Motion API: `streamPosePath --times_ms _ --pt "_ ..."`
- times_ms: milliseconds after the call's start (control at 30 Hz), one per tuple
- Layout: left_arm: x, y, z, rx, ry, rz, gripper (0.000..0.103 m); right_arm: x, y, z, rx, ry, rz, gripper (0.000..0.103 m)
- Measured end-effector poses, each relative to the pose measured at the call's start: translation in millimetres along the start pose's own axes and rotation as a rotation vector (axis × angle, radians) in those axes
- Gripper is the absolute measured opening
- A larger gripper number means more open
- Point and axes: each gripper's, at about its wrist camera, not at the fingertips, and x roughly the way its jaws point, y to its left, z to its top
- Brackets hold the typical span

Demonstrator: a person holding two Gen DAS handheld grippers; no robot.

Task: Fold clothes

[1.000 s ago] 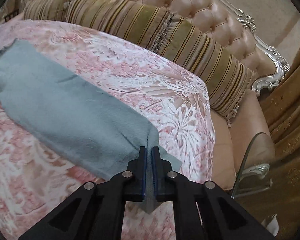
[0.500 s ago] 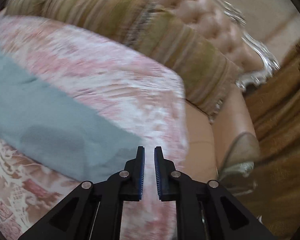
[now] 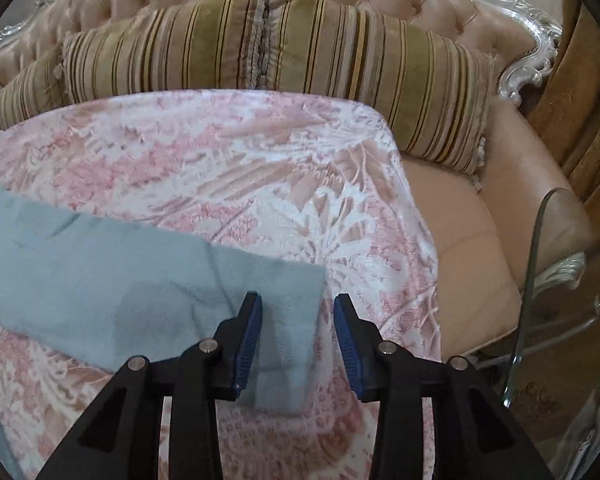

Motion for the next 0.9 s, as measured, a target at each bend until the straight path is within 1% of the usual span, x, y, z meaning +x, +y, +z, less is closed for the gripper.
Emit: streamPosePath --times_ms 33,67,133,433,467,500,600,700,733,767,867,900 --pt "0 1 0 -0.003 -0.001 0.001 0.072 0 0 1 0.003 -0.004 -0.003 0.041" --pt "0 1 0 -0.006 -0.001 0.001 0.072 0 0 2 0.005 -0.009 -0.005 0.032" --pt "0 2 0 -0.009 -0.001 0.002 0.072 -1 0 4 0.01 -0.018 -0.011 0.0" --pt "0 6 -1 -0.015 -0.001 0.006 0.074 -2 1 14 0.033 -0.057 -0.034 0.0" --pt "1 6 -2 -0.016 0.0 0.006 0.074 -2 1 16 0.036 -0.061 -0.037 0.002" --pt "1 6 -2 -0.017 0.001 0.007 0.074 -4 -1 16 0.055 -0.062 -0.009 0.003" --pt "3 4 -2 -0.01 0.006 0.005 0.074 1 1 18 0.043 -0.032 0.019 0.009" --pt "4 2 -3 0.0 0.01 0.004 0.074 5 8 14 0.018 -0.024 0.008 0.026" --pt "4 1 -3 0.002 0.01 0.003 0.074 7 10 12 0.012 -0.023 0.004 0.038" --pt "4 2 -3 0.002 0.009 0.003 0.074 9 11 11 0.013 -0.023 0.013 0.048" --pt "4 4 -3 -0.008 0.008 0.006 0.074 13 13 6 0.013 -0.033 0.019 0.055" --pt "4 5 -3 -0.011 0.008 0.008 0.074 14 13 5 0.012 -0.039 0.016 0.056"
